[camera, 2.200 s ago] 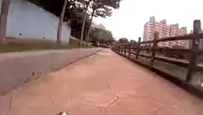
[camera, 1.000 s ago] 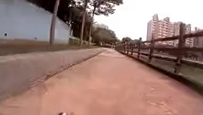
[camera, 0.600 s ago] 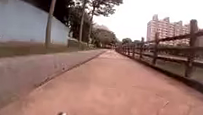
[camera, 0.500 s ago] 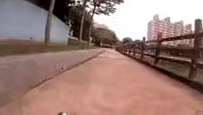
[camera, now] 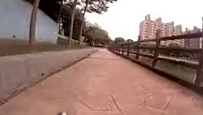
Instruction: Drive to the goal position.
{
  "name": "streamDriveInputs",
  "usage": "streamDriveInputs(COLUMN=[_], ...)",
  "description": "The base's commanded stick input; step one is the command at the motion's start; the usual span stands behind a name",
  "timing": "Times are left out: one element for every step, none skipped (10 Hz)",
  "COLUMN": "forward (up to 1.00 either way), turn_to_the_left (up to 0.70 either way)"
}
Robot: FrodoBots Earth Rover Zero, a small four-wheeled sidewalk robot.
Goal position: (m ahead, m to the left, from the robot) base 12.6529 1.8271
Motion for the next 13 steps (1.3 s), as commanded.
streamDriveInputs(forward=[1.00, 1.00, 1.00, 1.00, 1.00, 1.00, 1.00, 1.00, 1.00, 1.00, 1.00, 1.00, 1.00], turn_to_the_left=[0.00, 0.00, 0.00, 0.00, 0.00, -0.01, -0.31, -0.37, -0.36, -0.09, -0.02, 0.00, 0.00])
